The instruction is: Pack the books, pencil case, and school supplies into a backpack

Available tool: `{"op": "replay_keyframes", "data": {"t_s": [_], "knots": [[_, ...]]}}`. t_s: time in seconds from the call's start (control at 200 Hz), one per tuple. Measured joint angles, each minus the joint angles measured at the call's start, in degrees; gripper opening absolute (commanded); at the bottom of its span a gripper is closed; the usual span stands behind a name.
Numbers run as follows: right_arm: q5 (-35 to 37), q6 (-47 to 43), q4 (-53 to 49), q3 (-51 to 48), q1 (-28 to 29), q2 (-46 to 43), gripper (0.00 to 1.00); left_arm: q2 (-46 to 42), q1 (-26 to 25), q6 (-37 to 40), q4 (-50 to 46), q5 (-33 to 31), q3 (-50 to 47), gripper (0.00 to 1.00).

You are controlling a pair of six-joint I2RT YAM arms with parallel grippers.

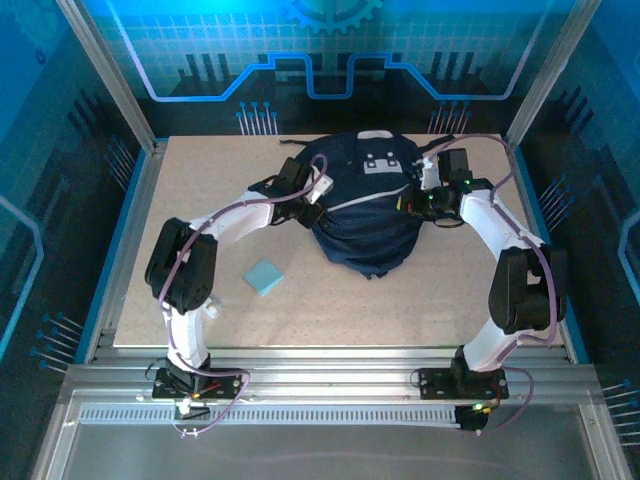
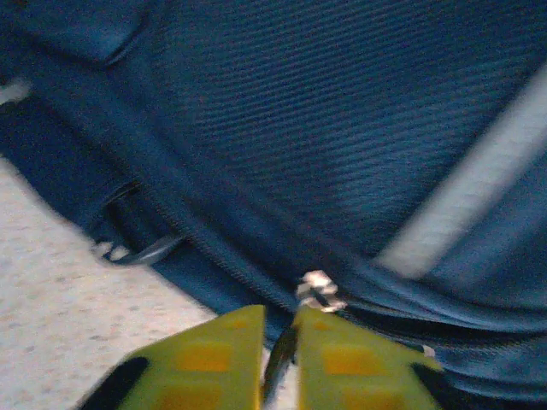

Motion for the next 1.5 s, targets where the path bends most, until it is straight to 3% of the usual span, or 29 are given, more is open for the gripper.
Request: {"op": "replay_keyframes", "data": {"t_s": [0.145,0.275,0.325,0.365,0.415,0.475,0.62,0.675,0.89,1.121,1.276,1.501], "knots": [[2.86,-1.11,-0.63,0.07,-2.25,0.02,0.0,0.55,3.52,-2.25,-0.52,-12.33,0.5,0.55],[4.0,-1.75,-1.05,0.09,-2.8,0.02,0.0,0.2,6.47,-6.91,-1.66,-17.27,0.31,0.68],[4.11,-1.79,-1.07,0.09,-2.36,0.02,0.07,-0.61,6.49,-8.92,-2.54,-17.4,-0.22,0.7],[4.31,-1.64,-1.14,0.2,-1.84,0.0,0.16,-1.79,6.23,-10.97,-3.23,-17.2,-1.05,0.71],[4.59,-1.7,-1.27,0.35,-1.16,0.0,0.36,-3.91,5.92,-13.51,-4.0,-16.74,-2.58,0.72],[4.68,-0.9,-1.66,0.66,-0.04,-0.33,0.52,-6.95,5.7,-16.13,-5.31,-15.76,-4.31,0.77],[4.96,0.66,-2.97,0.83,3.26,-3.06,0.88,-15.04,5.53,-23.15,-8.5,-12.68,-8.94,0.98],[5.49,1.6,-3.39,0.68,4.74,-4.94,1.0,-17.49,5.53,-25.4,-9.51,-11.45,-11.13,0.99],[7.28,2.51,-3.37,-2.45,11.32,-12.26,1.0,-25.0,5.53,-38.53,-14.58,-7.96,-23.43,0.99],[8.13,3.43,-2.43,-5.01,19.63,-11.63,1.0,-34.03,5.4,-57.0,-12.22,-5.73,-35.6,0.99],[8.11,4.44,-0.68,-5.01,24.04,-9.62,1.0,-32.37,3.91,-65.99,-11.15,-6.14,-36.52,0.99],[8.13,4.9,0.55,-4.98,25.51,-6.29,1.0,-25.0,2.86,-73.9,-10.69,-6.16,-35.63,0.99]]}}
